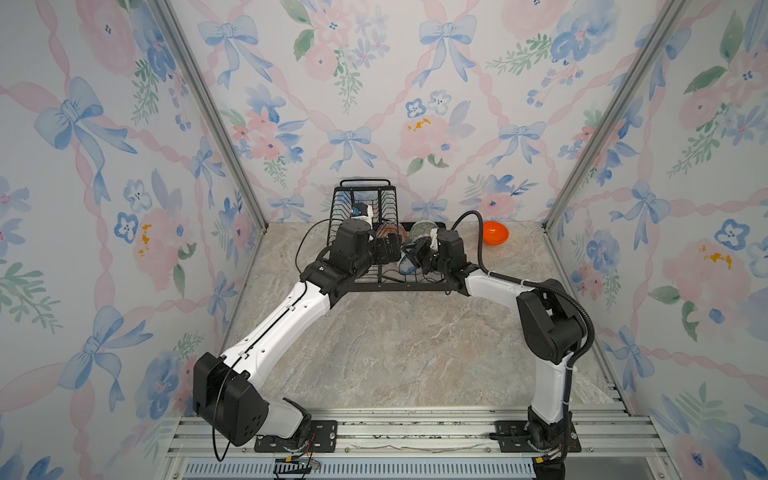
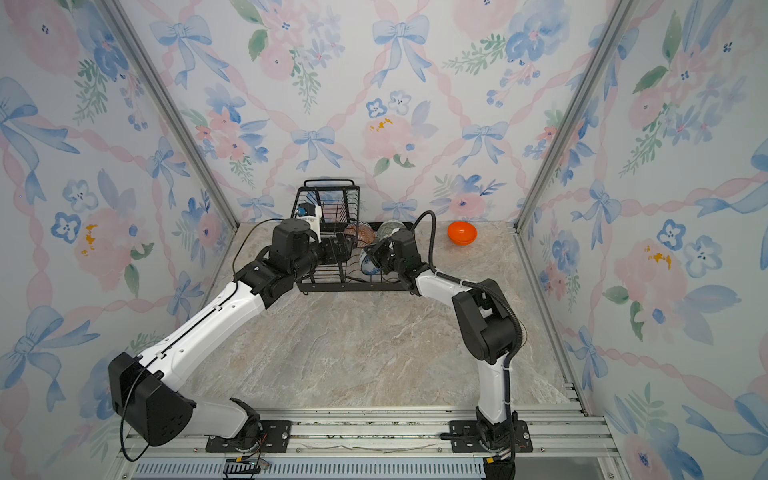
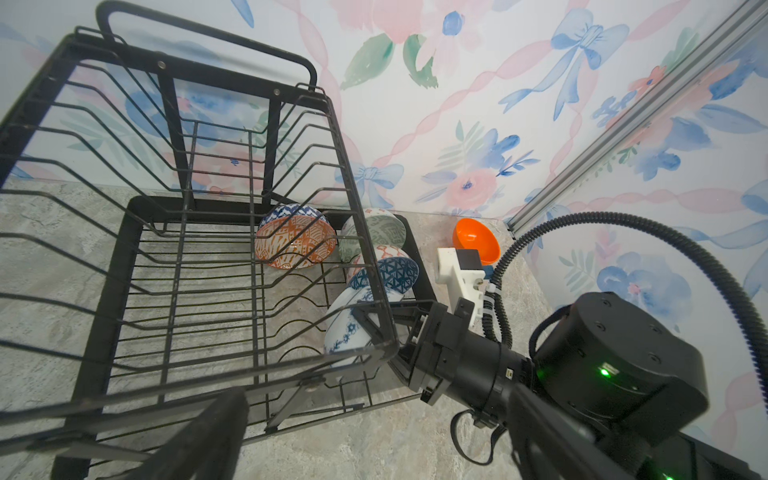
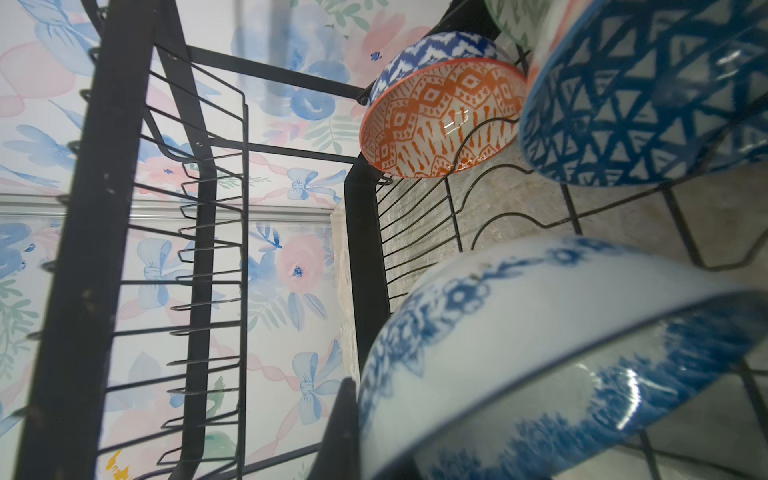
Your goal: Load the bowls into the dish rack
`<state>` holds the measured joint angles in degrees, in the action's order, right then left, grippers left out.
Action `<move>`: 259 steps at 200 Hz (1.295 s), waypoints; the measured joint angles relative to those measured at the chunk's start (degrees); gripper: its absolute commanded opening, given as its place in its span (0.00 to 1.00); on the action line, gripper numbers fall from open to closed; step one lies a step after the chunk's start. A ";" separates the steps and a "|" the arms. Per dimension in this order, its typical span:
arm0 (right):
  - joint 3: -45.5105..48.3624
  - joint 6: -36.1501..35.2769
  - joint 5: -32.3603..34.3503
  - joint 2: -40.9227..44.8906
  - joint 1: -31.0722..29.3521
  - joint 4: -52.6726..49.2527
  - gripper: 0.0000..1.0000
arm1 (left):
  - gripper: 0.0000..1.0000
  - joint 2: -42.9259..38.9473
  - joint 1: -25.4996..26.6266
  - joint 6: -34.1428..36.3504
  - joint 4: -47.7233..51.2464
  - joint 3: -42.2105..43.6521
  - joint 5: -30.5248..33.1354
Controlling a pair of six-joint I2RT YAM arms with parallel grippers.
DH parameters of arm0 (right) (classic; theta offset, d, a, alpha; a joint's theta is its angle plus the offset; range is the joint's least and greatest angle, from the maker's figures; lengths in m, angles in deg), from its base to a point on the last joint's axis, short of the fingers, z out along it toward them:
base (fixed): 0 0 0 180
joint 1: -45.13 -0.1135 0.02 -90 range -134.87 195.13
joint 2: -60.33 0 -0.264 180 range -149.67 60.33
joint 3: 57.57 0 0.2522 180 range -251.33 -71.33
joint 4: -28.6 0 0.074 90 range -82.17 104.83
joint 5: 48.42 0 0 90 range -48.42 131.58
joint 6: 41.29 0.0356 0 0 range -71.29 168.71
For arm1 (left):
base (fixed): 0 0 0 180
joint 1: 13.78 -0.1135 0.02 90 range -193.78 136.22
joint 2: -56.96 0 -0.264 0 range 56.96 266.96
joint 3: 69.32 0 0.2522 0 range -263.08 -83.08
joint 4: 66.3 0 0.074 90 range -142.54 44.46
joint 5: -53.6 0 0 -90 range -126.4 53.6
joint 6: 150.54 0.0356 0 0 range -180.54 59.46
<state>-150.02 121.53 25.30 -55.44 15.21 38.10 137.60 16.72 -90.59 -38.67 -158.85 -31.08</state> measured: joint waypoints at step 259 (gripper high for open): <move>-29.77 9.90 5.49 -24.44 -2.89 2.29 0.00 | 0.98 -2.91 -4.09 1.95 1.09 4.11 -3.91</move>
<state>-179.79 131.43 30.79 -79.87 12.33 40.40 134.69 12.63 -88.64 -37.58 -154.74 -34.99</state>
